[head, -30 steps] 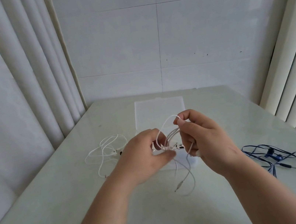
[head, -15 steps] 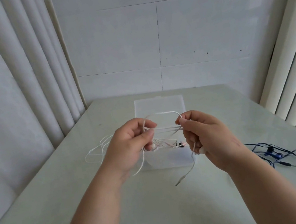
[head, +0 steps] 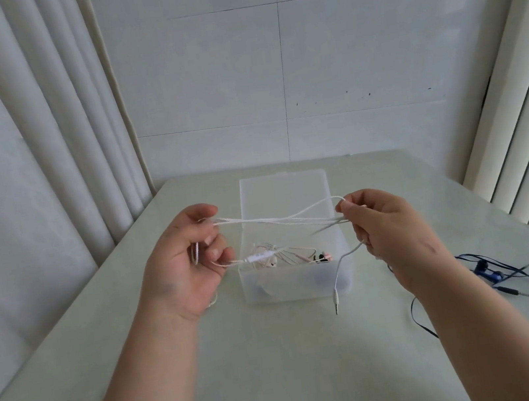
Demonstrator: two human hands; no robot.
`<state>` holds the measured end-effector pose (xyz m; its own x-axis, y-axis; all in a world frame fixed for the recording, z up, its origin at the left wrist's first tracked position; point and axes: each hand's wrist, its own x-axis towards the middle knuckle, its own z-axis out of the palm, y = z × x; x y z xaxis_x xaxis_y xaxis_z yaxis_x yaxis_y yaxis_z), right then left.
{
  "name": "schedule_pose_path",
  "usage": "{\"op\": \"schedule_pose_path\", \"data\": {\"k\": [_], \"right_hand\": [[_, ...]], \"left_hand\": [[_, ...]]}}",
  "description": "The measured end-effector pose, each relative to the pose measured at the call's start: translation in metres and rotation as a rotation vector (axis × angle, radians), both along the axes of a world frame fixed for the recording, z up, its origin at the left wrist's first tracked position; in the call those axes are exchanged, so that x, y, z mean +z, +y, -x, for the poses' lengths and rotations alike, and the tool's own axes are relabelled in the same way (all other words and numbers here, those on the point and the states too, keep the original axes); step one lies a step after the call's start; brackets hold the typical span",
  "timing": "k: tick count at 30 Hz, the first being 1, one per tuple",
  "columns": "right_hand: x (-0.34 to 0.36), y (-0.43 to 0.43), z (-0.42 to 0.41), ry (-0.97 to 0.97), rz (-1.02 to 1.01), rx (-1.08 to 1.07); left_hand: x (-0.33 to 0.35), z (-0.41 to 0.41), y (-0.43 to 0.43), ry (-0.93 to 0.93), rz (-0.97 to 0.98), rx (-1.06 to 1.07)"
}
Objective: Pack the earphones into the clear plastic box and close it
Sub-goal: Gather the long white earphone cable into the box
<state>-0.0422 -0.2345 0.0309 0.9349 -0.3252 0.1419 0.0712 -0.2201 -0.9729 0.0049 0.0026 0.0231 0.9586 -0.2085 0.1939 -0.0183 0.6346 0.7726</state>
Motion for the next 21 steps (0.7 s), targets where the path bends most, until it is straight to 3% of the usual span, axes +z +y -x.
{"op": "schedule_pose_path", "data": {"k": [4,8,15,18,21], "right_hand": [[0.0027,-0.0006,0.0030,0.070,0.008,0.032],[0.0023,-0.0001,0.0039,0.123,-0.434,0.315],[0.0027,-0.0042,0.0036,0.099,-0.718,0.491],[-0.0002,-0.0056,0.0031,0.190,-0.655,0.541],[-0.0057,-0.0047,0.0024,0.290,-0.443,0.540]], "left_hand": [[0.0001,-0.0028,-0.0024,0.029,0.076,0.029],[-0.0007,-0.0072,-0.0025,0.071,0.148,0.106],[-0.0028,-0.0067,-0.0074,0.100,0.167,0.194],[-0.0021,-0.0065,-0.0094,0.081,0.193,0.195],[-0.0021,-0.0069,-0.0083,0.051,0.214,0.229]]}}
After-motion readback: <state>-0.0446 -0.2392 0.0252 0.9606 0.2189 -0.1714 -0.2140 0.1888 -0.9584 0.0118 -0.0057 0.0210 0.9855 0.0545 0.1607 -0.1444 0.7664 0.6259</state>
